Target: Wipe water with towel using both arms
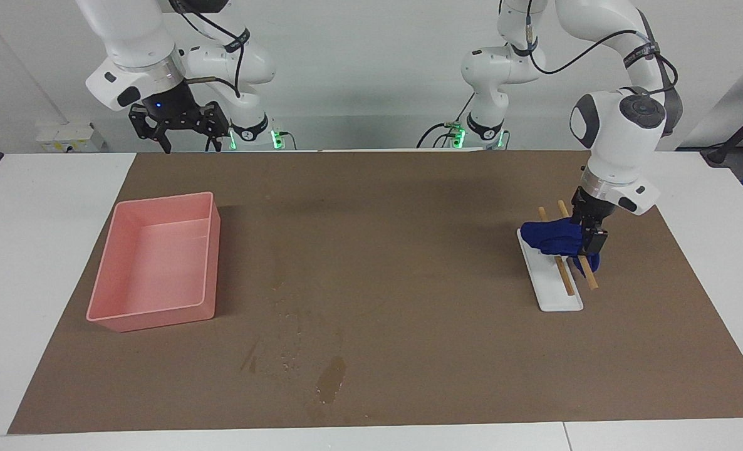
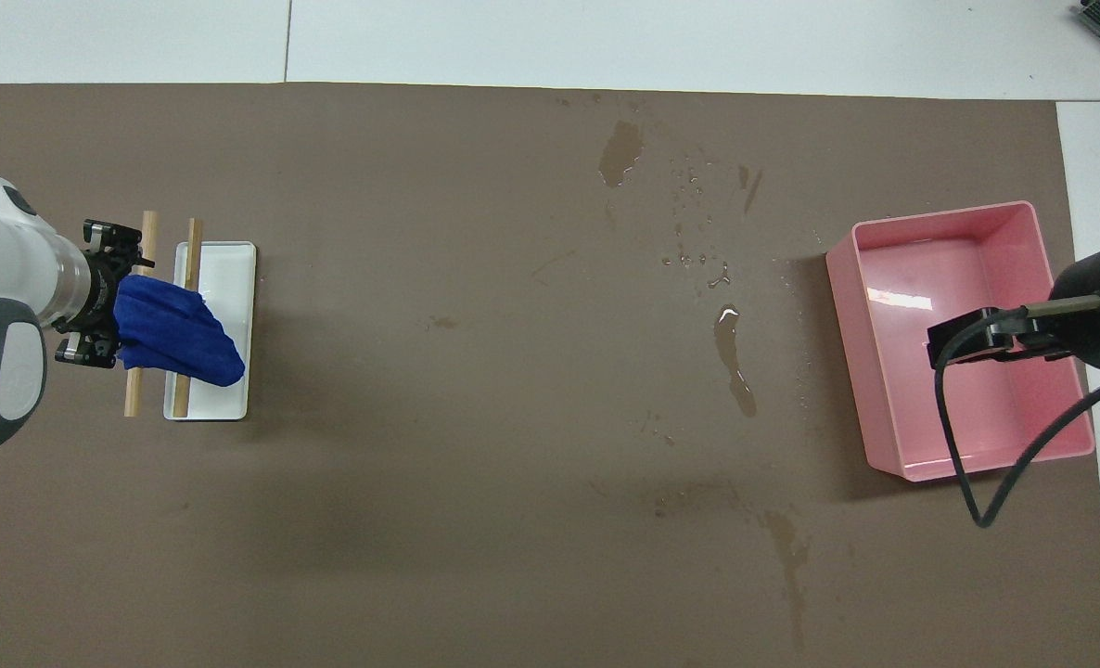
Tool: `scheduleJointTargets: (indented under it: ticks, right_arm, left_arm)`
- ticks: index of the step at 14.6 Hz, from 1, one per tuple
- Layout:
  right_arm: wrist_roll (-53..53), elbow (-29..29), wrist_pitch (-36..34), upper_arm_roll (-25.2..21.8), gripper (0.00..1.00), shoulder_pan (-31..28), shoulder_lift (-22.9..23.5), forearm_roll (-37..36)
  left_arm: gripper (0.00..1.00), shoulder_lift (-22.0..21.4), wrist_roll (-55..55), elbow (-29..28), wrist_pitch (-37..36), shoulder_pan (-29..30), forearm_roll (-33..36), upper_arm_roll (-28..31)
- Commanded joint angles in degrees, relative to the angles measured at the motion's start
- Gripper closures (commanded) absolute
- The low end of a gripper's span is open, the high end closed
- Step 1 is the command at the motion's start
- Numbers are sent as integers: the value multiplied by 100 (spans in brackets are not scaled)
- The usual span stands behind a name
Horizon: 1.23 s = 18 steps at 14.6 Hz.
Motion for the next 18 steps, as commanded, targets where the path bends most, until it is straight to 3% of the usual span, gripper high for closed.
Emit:
scheduleJointTargets:
  ticks: [1, 3, 5, 8, 9, 10, 11, 18]
  right_arm:
    - [45, -180, 131, 36, 0, -43, -148, 82]
    - [37, -180, 131, 36, 0, -43, -148, 82]
    - [63, -180, 131, 27, 0, -43, -148, 82]
    - [107, -189, 131, 36, 0, -43, -156, 99]
    - [107, -189, 131, 36, 0, -34, -156, 99]
    - [124, -189, 131, 36, 0, -17, -156, 99]
    - [124, -189, 131, 44, 0, -16, -156, 99]
    - [124, -276, 104, 44, 0, -16, -217, 134]
  left_arm:
    - [5, -26, -241, -307, 318, -44, 218, 30]
    - [6, -53, -251, -369, 318, -53, 219, 30]
    - [16, -61, -251, -369, 310, -53, 219, 30]
    - [52, -53, -251, -361, 275, -53, 219, 30]
    - [68, -53, -242, -361, 257, -53, 227, 30]
    - [91, -53, -242, -352, 239, -62, 227, 30]
    - [100, -53, -224, -326, 231, -62, 227, 30]
    - [100, 0, -180, 166, -533, -228, 588, -22]
